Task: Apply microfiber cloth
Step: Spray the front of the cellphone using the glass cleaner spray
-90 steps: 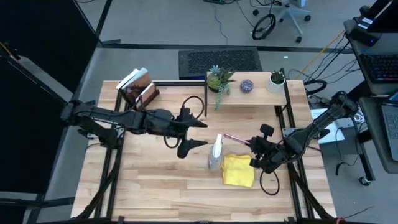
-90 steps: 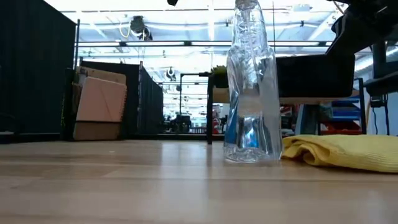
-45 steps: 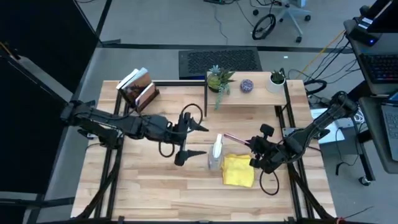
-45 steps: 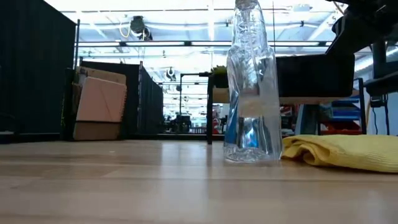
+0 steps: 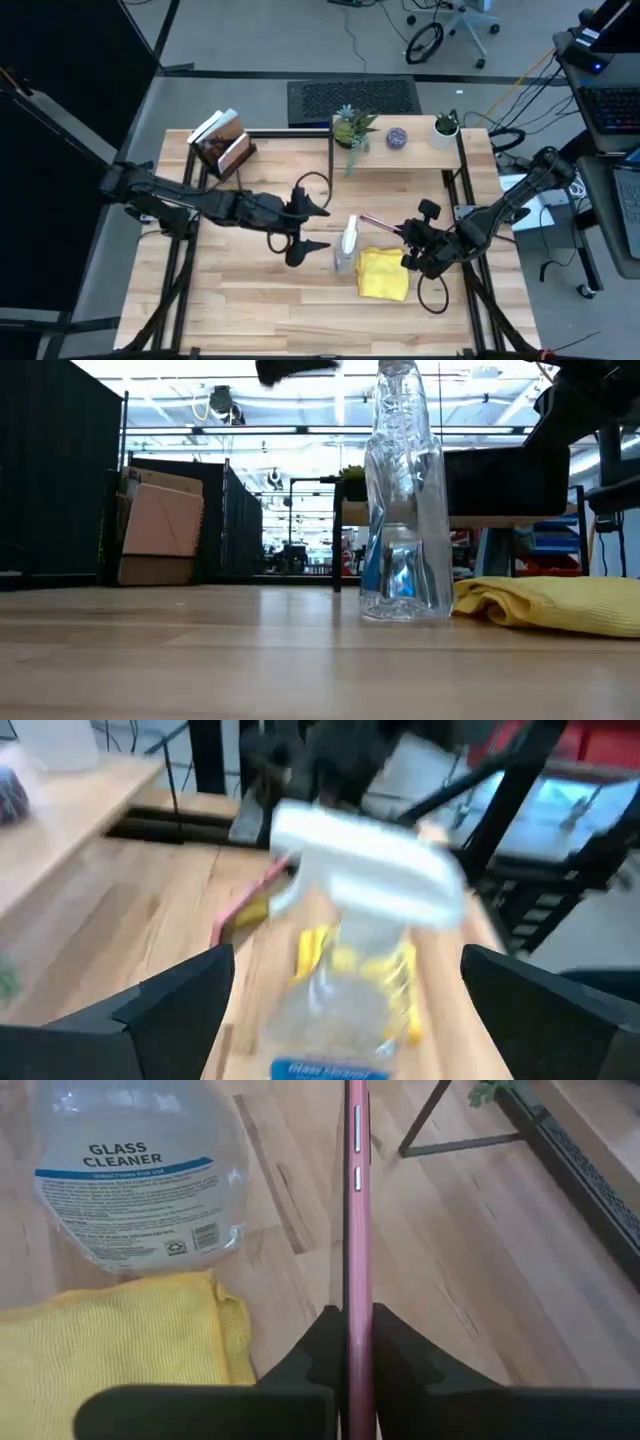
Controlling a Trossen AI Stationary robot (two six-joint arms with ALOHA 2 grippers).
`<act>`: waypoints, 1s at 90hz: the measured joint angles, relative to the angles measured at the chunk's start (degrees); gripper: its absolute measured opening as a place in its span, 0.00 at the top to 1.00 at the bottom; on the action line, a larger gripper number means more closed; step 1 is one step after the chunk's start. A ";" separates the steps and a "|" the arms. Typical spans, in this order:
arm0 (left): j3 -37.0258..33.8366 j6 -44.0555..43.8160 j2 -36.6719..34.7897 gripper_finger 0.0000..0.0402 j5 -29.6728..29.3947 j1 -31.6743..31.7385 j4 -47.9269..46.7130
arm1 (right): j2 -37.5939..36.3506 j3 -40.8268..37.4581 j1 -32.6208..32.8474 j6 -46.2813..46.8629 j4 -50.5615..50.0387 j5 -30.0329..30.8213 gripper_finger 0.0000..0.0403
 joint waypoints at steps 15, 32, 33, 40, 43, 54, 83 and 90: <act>-10.39 0.82 0.35 0.07 -0.29 1.73 19.51 | 0.02 0.00 0.00 0.02 0.73 0.02 0.97; -13.46 0.79 0.35 0.07 2.74 4.02 25.46 | 0.02 -0.02 0.00 -0.02 1.39 0.03 0.97; -13.44 0.79 0.35 0.07 2.99 4.02 25.50 | 0.02 -0.02 0.00 -0.05 1.40 0.05 0.97; -13.41 0.89 1.86 0.07 4.81 3.98 26.92 | 0.02 -0.02 0.00 -0.13 1.42 0.18 0.97; -13.41 1.31 2.38 0.07 5.66 4.02 26.90 | 0.02 -0.02 -0.01 -0.16 1.44 0.17 0.97; -12.17 3.39 4.99 0.07 6.91 4.02 28.90 | 0.02 -0.02 0.00 -0.38 1.56 0.26 0.97; -6.40 7.33 9.94 0.07 10.54 4.71 29.30 | 0.02 -0.02 -0.01 -0.12 1.59 0.29 0.97; -5.85 8.09 9.99 0.07 11.13 4.66 28.76 | 0.02 -0.02 -0.02 -0.15 1.60 0.26 0.97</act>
